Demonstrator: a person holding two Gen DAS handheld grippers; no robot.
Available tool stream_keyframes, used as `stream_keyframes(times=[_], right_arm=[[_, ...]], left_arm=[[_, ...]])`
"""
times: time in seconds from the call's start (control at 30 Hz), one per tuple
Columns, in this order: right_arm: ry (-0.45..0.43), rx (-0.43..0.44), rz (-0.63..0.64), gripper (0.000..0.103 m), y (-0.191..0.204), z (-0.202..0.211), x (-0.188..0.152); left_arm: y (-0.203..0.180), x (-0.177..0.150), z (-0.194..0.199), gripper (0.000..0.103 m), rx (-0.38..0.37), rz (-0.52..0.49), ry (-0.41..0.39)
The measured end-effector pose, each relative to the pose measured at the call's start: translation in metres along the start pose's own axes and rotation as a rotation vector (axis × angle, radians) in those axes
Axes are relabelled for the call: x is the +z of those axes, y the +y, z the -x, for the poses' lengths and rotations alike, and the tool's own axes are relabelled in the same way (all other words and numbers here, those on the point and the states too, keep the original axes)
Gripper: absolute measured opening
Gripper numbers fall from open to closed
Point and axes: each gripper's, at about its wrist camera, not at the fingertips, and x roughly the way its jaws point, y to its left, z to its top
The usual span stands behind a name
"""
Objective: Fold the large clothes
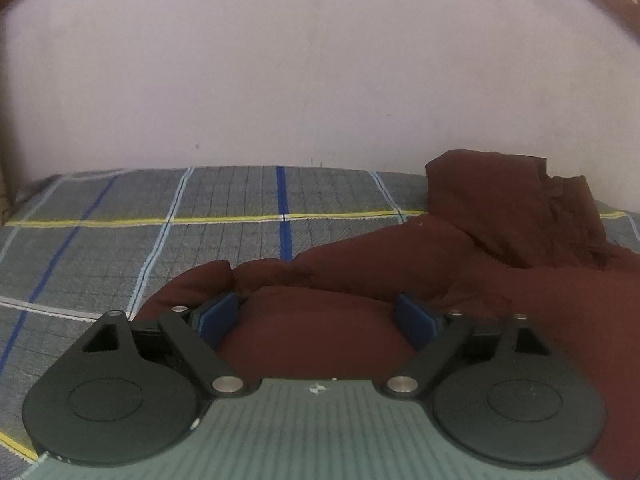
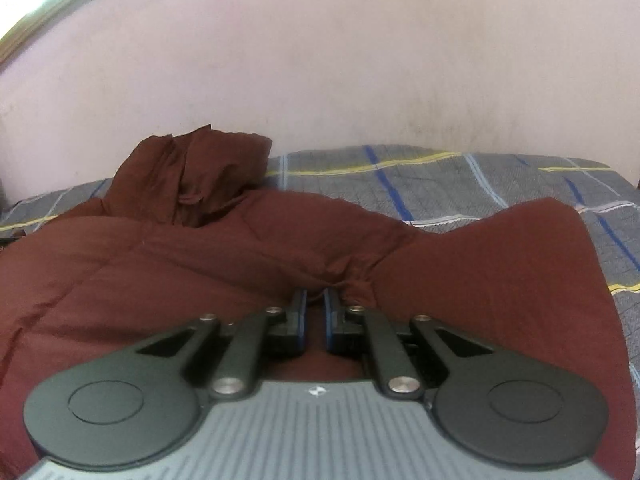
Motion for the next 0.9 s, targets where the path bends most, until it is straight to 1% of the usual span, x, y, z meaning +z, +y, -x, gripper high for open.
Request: stream_keyframes(times=[0.13,0.2,0.23,0.27,0.3,0.33,0.37,0.4,0.43,0.47,0.5,0.53,0.6,0.7,0.73,0.8,0.87,0.9], right_arm=[[-0.026,0.019,-0.037,0.007,-0.005,0.003,0.000],[-0.035,0.019,-0.038,0.007,-0.004,0.007,0.000],[-0.030,0.029,-0.043,0.007,-0.006,0.009,0.002],[-0.004,0.032,-0.027,0.008,-0.006,0.017,0.008],[0.011,0.023,-0.017,0.011,-0.006,0.033,0.014],[-0.027,0.035,-0.022,0.014,-0.006,0.060,0.015],[-0.081,0.083,-0.034,0.024,-0.008,0.095,0.013],[-0.094,0.140,-0.042,0.035,-0.011,0.121,0.008],[-0.084,0.205,-0.053,0.068,-0.016,0.147,0.000],[-0.088,0.261,-0.078,0.089,-0.023,0.178,-0.013],[-0.111,0.289,-0.102,0.093,-0.029,0.205,-0.028],[-0.129,0.307,-0.120,0.094,-0.036,0.232,-0.044],[-0.120,0.277,-0.116,0.094,-0.048,0.280,-0.076],[-0.108,0.218,-0.088,0.094,-0.064,0.336,-0.123],[-0.097,0.191,-0.091,0.094,-0.067,0.346,-0.137],[-0.074,0.189,-0.137,0.094,-0.073,0.353,-0.161],[-0.041,0.179,-0.172,0.093,-0.074,0.347,-0.174],[-0.043,0.179,-0.182,0.093,-0.075,0.343,-0.178]], left_arm=[[0.000,0.000,0.003,0.090,0.011,0.005,-0.009],[-0.002,0.000,0.009,0.090,0.024,-0.013,-0.013],[-0.003,0.002,0.017,0.087,0.024,-0.038,-0.014],[-0.002,0.006,0.032,0.084,0.013,-0.053,-0.018],[0.004,0.009,0.050,0.083,-0.015,-0.026,-0.031],[0.014,0.010,0.078,0.088,-0.083,0.025,-0.069],[0.022,0.010,0.103,0.092,-0.139,0.046,-0.101],[0.028,0.007,0.128,0.098,-0.172,0.048,-0.126],[0.033,0.002,0.156,0.103,-0.178,0.044,-0.150],[0.038,-0.007,0.185,0.103,-0.175,0.038,-0.177],[0.045,-0.019,0.213,0.103,-0.182,0.029,-0.195],[0.050,-0.030,0.233,0.103,-0.196,0.022,-0.203],[0.061,-0.059,0.274,0.103,-0.212,-0.010,-0.192],[0.075,-0.107,0.320,0.103,-0.177,-0.069,-0.187],[0.081,-0.124,0.330,0.101,-0.156,-0.073,-0.181],[0.088,-0.149,0.338,0.097,-0.141,-0.087,-0.158],[0.092,-0.169,0.336,0.097,-0.152,-0.120,-0.115],[0.097,-0.175,0.332,0.097,-0.177,-0.111,-0.078]])
